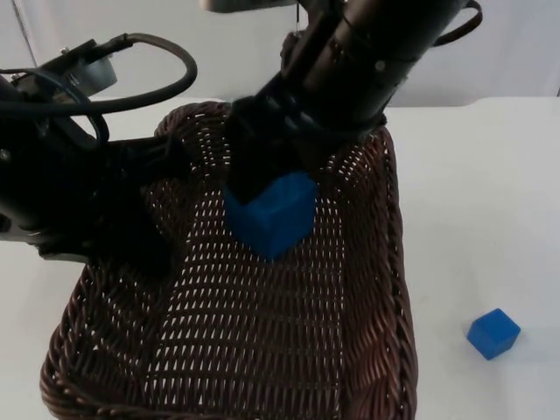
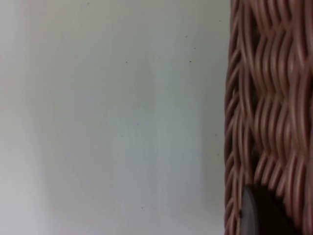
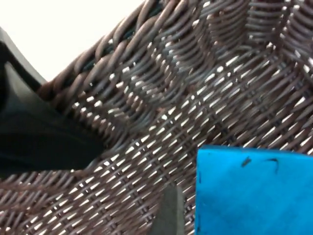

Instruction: Pick up the basket with the left hand and place the largest block into the basket with the right hand.

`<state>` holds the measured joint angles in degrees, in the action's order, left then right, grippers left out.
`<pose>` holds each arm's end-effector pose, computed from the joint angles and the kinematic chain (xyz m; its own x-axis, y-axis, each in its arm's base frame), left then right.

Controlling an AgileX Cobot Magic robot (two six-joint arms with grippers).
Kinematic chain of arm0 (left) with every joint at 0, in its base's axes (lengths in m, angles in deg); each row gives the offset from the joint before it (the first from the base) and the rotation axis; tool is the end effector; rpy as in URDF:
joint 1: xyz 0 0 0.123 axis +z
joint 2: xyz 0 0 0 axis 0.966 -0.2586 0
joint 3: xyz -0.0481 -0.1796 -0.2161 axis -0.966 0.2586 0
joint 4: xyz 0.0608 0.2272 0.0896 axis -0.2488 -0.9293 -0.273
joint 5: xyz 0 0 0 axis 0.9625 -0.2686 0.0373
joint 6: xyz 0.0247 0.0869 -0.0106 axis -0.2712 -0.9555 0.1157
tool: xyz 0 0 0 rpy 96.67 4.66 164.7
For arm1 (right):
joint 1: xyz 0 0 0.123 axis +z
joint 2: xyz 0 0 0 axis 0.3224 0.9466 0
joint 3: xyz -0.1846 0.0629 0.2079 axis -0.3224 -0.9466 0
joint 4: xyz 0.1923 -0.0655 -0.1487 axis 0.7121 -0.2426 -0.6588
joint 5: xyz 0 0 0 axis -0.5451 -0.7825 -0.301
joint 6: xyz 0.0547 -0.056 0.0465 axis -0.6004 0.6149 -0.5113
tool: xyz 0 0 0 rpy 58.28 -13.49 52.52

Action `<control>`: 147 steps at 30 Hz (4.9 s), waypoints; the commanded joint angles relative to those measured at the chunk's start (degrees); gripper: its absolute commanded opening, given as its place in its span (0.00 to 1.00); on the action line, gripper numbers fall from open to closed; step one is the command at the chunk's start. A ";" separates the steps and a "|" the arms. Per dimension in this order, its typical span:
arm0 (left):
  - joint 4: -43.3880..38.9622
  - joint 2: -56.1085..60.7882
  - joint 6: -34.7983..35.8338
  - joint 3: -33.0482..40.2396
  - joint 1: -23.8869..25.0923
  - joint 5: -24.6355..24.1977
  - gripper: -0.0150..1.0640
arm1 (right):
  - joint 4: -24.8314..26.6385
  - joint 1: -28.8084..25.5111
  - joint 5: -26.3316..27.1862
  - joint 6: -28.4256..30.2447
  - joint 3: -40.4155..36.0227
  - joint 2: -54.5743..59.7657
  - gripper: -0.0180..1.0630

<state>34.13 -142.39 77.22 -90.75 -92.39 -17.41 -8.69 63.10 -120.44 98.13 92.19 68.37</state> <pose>0.2384 -0.1109 0.1999 -0.9778 -0.0128 -0.2092 0.0848 0.8886 -0.4509 0.2828 0.2987 0.2488 -0.5965 -0.6323 -0.4944 -0.7722 0.6201 0.1386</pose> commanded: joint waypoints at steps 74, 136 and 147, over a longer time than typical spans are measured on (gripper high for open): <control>1.72 0.77 0.05 0.07 0.20 7.79 0.01 | -1.26 0.37 6.07 4.60 -28.55 -54.35 0.67; 8.22 -18.90 -10.66 0.07 0.20 12.80 0.01 | -1.18 0.37 6.18 4.60 -28.55 -54.35 0.67; 8.23 -19.70 -10.44 0.07 0.20 12.80 0.17 | -1.18 0.37 6.08 4.60 -28.55 -54.35 0.67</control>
<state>41.03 -162.06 66.73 -90.72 -92.39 -4.67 -9.88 63.10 -114.91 102.17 63.90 14.36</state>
